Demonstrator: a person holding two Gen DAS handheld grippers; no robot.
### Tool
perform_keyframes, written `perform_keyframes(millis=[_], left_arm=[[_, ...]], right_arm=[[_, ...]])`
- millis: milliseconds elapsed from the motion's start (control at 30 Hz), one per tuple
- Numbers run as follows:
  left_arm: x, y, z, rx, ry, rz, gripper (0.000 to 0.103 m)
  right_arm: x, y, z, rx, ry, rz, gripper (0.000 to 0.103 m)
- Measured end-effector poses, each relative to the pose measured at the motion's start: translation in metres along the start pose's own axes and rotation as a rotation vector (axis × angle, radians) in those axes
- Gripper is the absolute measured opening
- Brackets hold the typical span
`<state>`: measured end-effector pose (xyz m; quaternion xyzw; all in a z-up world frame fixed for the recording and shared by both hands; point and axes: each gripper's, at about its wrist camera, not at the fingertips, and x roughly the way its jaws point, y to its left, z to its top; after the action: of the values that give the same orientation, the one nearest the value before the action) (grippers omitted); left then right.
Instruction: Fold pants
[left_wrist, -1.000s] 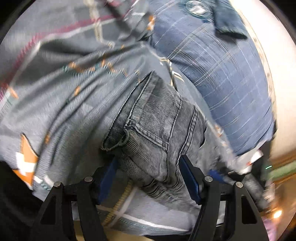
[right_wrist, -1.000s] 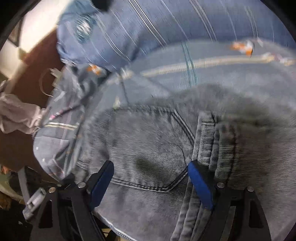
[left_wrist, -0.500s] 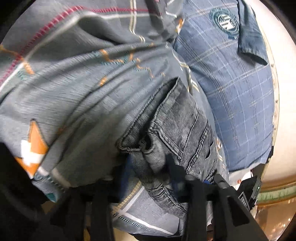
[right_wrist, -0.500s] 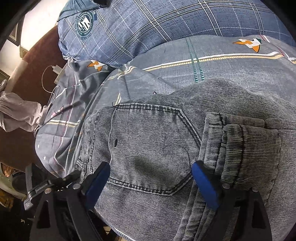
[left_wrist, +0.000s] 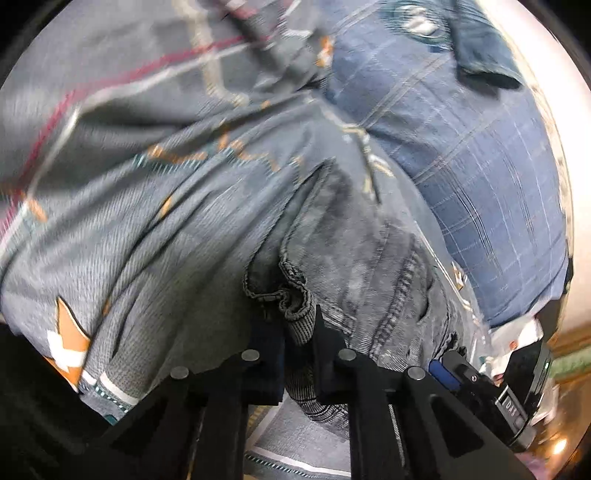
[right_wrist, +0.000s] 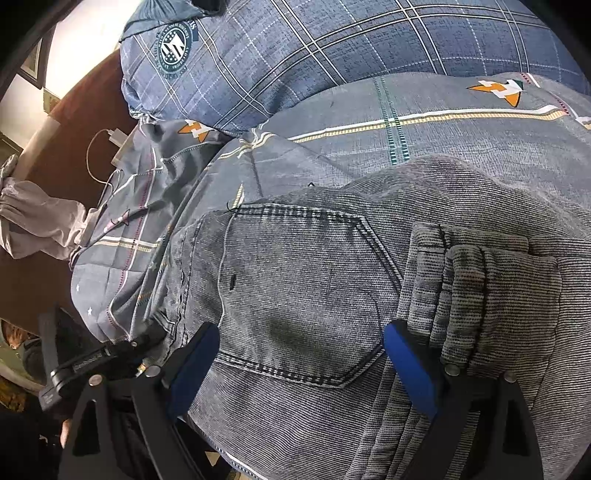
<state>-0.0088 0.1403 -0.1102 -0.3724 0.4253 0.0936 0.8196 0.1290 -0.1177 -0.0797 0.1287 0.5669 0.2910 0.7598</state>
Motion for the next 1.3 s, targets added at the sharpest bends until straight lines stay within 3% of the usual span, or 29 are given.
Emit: perform_keyframes(millis=[100, 267, 400, 567, 800, 933, 1000, 1067, 1200, 1300], left_arm=[[-0.018, -0.035, -0.005, 0.136, -0.079, 0.011, 0.010], [-0.049, -0.115, -0.031, 0.411, -0.199, -0.011, 0.010], [-0.056, -0.180, -0.061, 0.607, -0.247, -0.046, 0.010], [-0.053, -0.244, -0.110, 0.800, -0.257, -0.097, 0.010], [0.004, -0.315, -0.197, 1.013, -0.124, -0.168, 0.010], [0.073, -0.313, -0.252, 1.118, 0.049, -0.090, 0.010], [0.097, -0.304, -0.256, 1.123, 0.120, -0.043, 0.011], [0.099, -0.299, -0.247, 1.088, 0.149, -0.071, 0.012], [0.067, -0.302, -0.222, 1.052, 0.181, -0.179, 0.021], [0.016, -0.285, -0.195, 1.009, 0.158, -0.311, 0.043]], right_arm=[[-0.002, -0.006, 0.001, 0.032, -0.006, 0.039, 0.092], [-0.027, -0.034, 0.000, 0.176, -0.052, 0.228, 0.092], [-0.077, -0.065, -0.014, 0.235, -0.183, 0.283, 0.092], [-0.139, -0.133, -0.033, 0.359, -0.333, 0.280, 0.092], [-0.187, -0.206, -0.070, 0.461, -0.422, 0.238, 0.092], [-0.194, -0.238, -0.090, 0.525, -0.428, 0.204, 0.092], [-0.198, -0.250, -0.096, 0.552, -0.429, 0.192, 0.092], [-0.201, -0.252, -0.095, 0.552, -0.432, 0.187, 0.092], [-0.204, -0.244, -0.088, 0.519, -0.429, 0.168, 0.092], [-0.213, -0.228, -0.087, 0.478, -0.429, 0.164, 0.092]])
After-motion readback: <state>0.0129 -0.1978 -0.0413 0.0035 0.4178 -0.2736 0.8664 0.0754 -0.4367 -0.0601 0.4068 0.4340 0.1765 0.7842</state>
